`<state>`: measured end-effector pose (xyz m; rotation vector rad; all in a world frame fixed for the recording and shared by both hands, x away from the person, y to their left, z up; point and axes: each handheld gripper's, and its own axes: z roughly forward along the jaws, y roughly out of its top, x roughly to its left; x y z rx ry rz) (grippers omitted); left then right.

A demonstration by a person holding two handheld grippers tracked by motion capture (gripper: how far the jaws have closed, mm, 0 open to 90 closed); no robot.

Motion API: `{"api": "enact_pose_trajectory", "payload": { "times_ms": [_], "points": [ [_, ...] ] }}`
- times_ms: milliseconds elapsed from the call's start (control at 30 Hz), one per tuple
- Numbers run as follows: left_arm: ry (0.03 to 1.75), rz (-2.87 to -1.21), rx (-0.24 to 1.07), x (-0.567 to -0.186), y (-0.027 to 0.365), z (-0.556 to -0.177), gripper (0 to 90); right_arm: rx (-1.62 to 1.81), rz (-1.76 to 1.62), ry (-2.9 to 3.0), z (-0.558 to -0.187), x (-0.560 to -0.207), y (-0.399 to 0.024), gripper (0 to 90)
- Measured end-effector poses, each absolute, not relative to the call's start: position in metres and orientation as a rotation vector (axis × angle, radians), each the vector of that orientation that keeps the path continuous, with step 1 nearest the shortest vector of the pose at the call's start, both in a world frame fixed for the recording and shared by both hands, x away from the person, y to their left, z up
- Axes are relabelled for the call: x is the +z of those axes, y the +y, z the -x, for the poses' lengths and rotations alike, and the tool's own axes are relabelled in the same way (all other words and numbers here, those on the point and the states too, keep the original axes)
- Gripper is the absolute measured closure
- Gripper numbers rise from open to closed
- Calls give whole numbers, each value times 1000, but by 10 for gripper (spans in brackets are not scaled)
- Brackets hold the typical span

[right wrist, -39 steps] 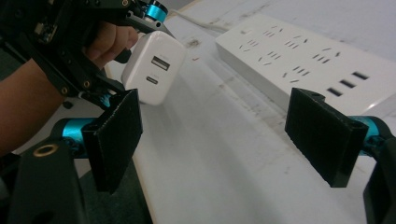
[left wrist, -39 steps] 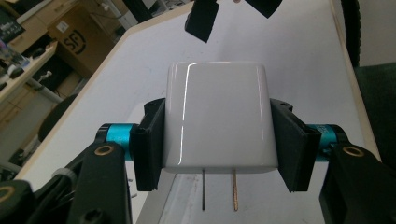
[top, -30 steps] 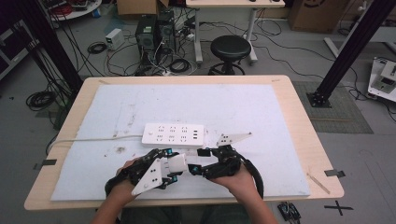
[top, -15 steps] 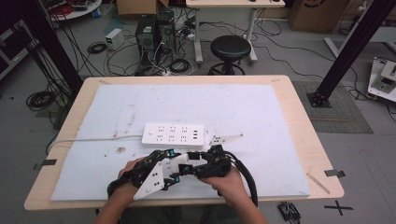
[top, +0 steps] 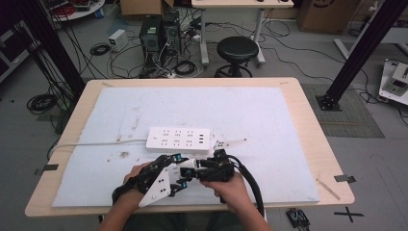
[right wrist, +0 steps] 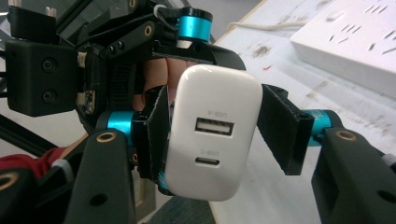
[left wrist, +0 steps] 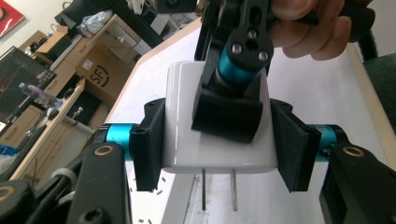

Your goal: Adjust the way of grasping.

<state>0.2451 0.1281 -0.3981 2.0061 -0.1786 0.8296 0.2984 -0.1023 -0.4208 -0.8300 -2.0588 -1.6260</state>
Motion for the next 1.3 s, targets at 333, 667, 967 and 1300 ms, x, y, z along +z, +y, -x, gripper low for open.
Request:
{"api": "enact_pose_trajectory", "payload": {
  "times_ms": [333,667,967,1300],
  "points": [
    [-167,-2017,830,-399,126,-247,419,-1599,830,-2008,-300,-424,-103,619],
    [-67,-1960,820,-392,138,-244,301,-1637,866,-2003,-304,-418,-117,629],
    [93,-1976,731,-370,172,-251,253,-1719,907,-2039,-312,-402,-139,630],
    [287,-2008,719,-363,208,-273,217,-1756,916,-2062,-317,-397,-143,630]
  ]
}}
